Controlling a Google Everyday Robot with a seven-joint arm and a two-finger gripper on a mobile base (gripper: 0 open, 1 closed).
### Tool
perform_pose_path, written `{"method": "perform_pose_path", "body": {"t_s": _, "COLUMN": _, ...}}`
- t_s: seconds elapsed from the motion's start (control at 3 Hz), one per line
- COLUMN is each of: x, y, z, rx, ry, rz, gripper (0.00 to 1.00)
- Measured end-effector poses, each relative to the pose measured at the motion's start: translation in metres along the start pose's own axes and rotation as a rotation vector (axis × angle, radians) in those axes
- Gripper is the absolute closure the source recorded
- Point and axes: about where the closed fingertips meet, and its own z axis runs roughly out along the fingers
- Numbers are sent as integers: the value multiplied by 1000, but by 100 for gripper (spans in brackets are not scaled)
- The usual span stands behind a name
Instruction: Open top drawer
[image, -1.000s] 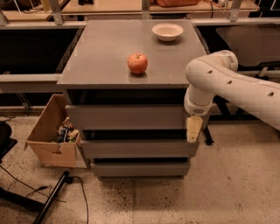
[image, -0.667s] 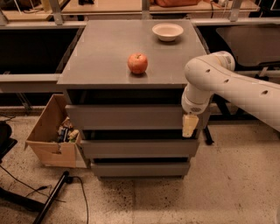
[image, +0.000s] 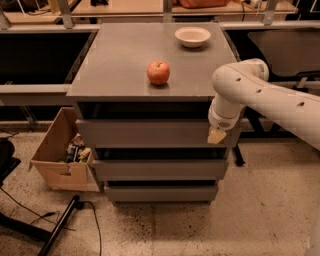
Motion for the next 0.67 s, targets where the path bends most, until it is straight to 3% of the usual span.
{"method": "perform_pose_path", "body": {"t_s": 0.33, "x": -1, "y": -2, "z": -8, "rx": 0, "ry": 0, "rz": 0, "gripper": 89}}
{"method": "perform_pose_path", "body": {"t_s": 0.67, "x": -1, "y": -3, "z": -16, "rx": 0, "ry": 0, "rz": 0, "gripper": 100}}
